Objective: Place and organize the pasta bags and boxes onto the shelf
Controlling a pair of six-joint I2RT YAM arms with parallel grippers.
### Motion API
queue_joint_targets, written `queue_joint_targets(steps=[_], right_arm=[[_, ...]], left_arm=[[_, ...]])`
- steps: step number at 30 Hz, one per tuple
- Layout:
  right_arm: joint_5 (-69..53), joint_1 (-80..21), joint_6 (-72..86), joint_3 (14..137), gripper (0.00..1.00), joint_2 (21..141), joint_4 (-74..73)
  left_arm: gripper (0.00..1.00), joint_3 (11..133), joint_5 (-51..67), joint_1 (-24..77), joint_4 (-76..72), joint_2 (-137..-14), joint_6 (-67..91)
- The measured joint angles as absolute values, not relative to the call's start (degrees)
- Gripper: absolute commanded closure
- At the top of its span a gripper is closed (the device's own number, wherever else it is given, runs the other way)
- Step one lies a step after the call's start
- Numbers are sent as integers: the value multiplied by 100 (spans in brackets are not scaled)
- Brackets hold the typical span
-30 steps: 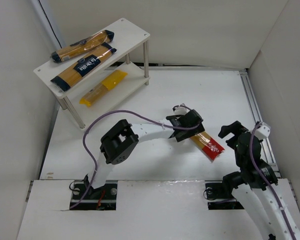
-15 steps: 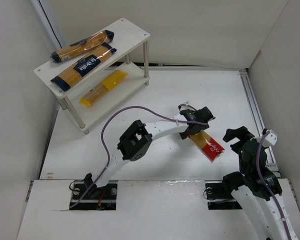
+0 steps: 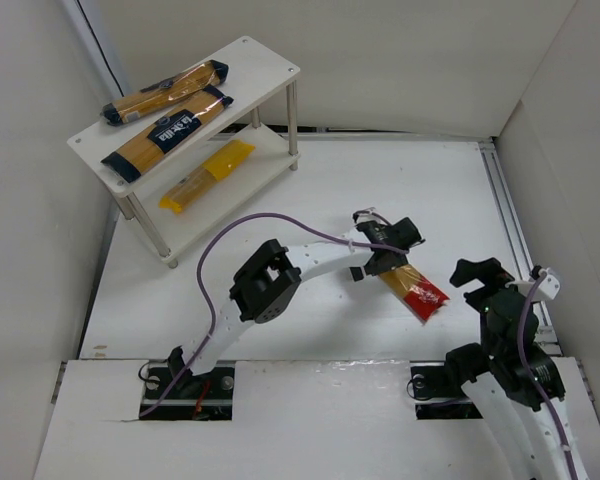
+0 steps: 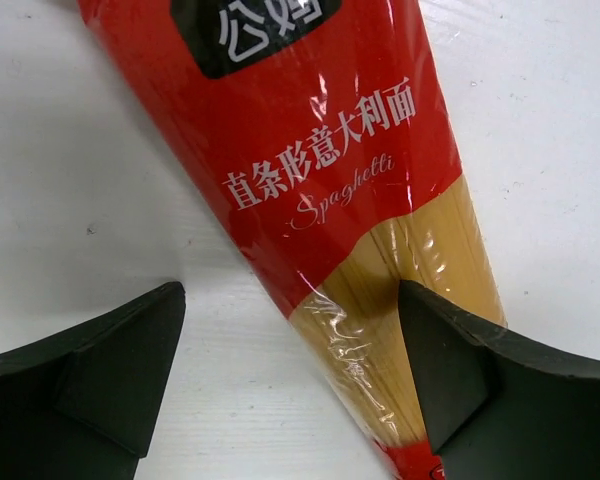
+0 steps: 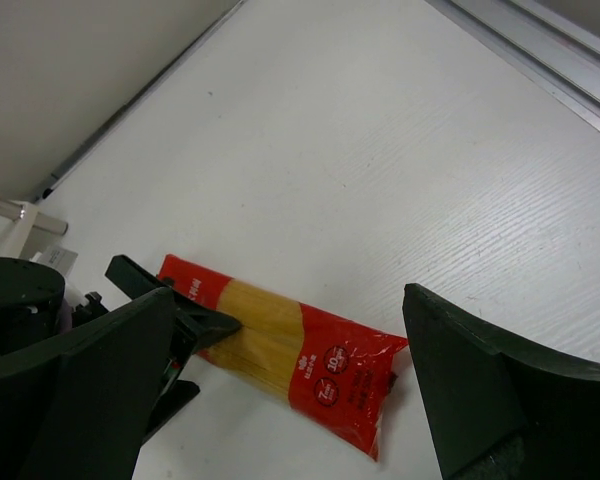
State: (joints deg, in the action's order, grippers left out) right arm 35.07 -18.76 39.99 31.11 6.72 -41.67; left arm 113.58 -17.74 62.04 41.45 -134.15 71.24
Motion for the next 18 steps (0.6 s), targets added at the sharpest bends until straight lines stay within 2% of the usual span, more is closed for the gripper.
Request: queue_joint_targets(steps=[6,8,12,15,18], right_arm=[[3590,-1876,4038,3046,0,320,-4185],[3597,-1876,4036,3024,0,322,-4180],[3599,-1876,4025,3011,0,478,-4174],[3594,-1876,3986,3004,0,631,-4160],[3579,-1876,3953,2998,0,670,-4158]], left_arm=[[16,12250,-1717,6191,4663,-13913,6965],[11,12392,-1708,6184,4731,-13992,6973],[15,12398,-1706,6187,4600,-14009,6995],[33,12331,-1699,6189,4296,-14003,7054],[59,12250,-1699,6189,3999,-14005,7140]])
